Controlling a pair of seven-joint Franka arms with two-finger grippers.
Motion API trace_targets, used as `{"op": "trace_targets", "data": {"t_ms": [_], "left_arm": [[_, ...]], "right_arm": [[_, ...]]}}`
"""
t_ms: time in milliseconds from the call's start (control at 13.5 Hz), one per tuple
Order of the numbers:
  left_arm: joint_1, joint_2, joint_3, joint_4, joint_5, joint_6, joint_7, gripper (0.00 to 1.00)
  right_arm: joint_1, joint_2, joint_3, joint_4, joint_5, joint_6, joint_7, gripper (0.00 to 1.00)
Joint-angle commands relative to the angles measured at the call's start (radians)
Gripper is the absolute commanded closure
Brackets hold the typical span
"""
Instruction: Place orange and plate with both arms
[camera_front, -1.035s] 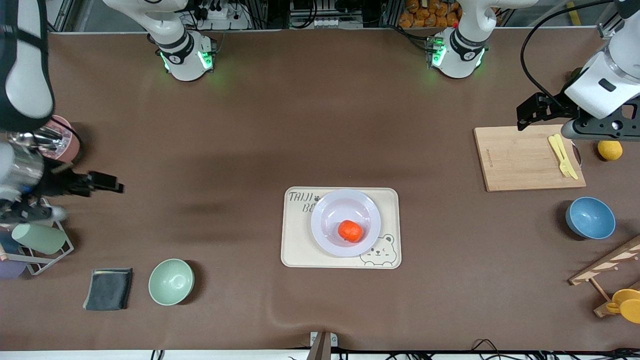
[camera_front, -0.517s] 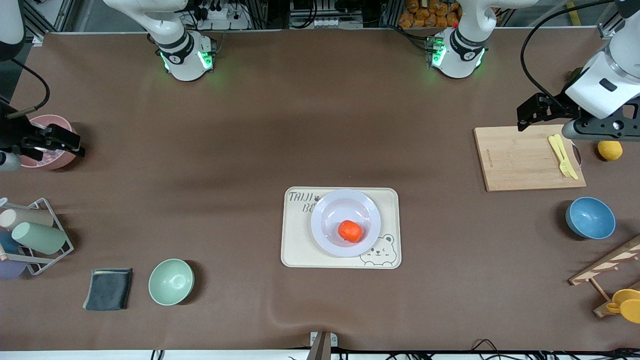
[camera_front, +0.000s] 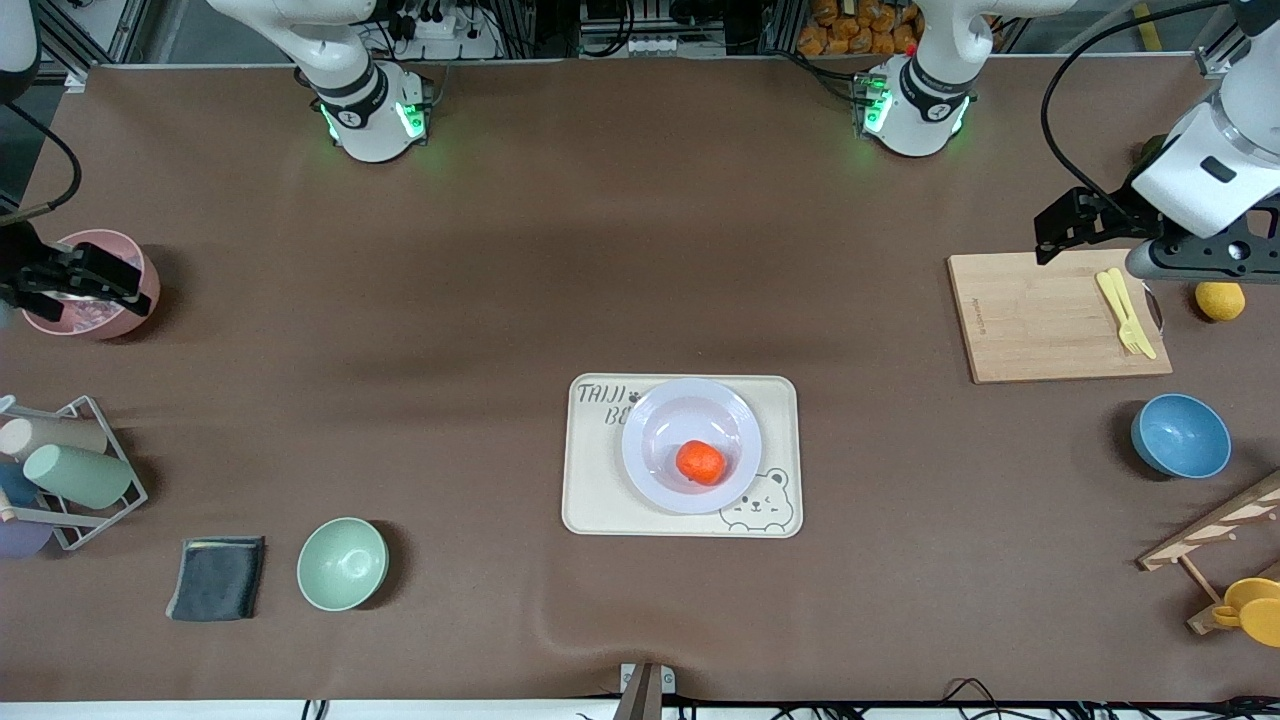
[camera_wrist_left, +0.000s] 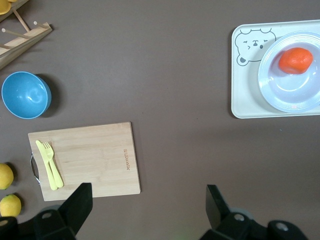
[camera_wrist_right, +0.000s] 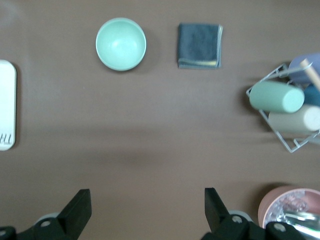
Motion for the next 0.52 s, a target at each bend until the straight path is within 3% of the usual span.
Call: {"op": "trace_targets", "data": {"t_ms": [0,443], "left_arm": [[0.002,0.007,0.001,0.016,-0.014,0.005,-0.012,0.00],[-0.003,0.004,-0.001,0.016,-0.014,0.012,-0.012,0.00]], "right_arm": [[-0.026,0.002,0.028,0.024,-0.019,-0.002,0.003,0.00],[-0.031,0.002,0.027,0.021,-0.019,-0.003,0.003,0.00]]}}
